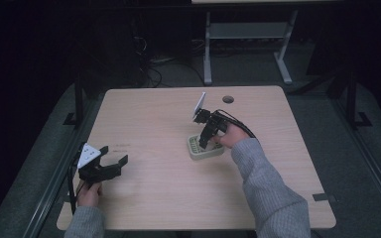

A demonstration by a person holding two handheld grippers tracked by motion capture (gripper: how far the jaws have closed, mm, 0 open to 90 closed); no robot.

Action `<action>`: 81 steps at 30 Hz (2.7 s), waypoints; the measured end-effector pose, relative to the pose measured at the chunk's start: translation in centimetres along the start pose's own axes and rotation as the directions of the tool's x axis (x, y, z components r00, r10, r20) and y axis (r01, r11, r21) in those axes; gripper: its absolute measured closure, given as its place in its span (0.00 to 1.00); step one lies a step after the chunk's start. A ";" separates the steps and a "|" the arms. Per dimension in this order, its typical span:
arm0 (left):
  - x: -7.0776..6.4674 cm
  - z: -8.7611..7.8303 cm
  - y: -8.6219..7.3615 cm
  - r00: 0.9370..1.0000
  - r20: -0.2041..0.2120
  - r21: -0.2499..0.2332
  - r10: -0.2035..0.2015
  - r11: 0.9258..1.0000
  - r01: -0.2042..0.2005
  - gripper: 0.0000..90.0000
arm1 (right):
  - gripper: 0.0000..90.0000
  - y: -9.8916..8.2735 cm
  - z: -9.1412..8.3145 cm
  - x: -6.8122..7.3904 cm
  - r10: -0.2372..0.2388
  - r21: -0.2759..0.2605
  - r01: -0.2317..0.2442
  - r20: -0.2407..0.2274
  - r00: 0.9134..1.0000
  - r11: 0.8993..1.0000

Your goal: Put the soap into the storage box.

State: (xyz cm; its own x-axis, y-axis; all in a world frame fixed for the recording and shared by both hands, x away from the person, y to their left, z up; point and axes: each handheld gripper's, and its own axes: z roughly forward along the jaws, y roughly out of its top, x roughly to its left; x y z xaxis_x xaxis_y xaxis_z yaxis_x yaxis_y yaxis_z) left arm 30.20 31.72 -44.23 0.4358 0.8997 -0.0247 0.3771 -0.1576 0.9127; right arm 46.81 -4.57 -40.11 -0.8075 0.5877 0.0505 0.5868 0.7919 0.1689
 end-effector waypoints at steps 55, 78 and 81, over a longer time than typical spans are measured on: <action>-0.1 0.1 -0.1 1.000 0.003 0.007 0.007 1.000 -0.007 0.16 | 0.23 -6.4 -4.0 -1.8 0.074 -0.072 -0.073 0.011 0.997 0.995; -0.3 0.2 -0.2 1.000 0.004 0.016 0.011 1.000 -0.011 0.16 | 0.24 -9.9 -3.9 -2.5 0.111 -0.082 -0.111 -0.001 0.994 0.990; -0.3 0.2 -0.2 1.000 0.003 0.018 0.012 1.000 -0.012 0.16 | 0.24 -10.4 -3.8 -2.5 0.124 -0.078 -0.125 -0.009 0.992 0.989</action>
State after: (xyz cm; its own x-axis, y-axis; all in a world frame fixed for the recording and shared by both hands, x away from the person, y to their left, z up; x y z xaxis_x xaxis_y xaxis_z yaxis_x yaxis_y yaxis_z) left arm 30.16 31.43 -44.46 0.4431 0.8964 -0.0147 0.3860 -0.1760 0.9055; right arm 42.51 -14.95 -38.27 -0.7288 0.6801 0.0798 0.6765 0.6971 0.2375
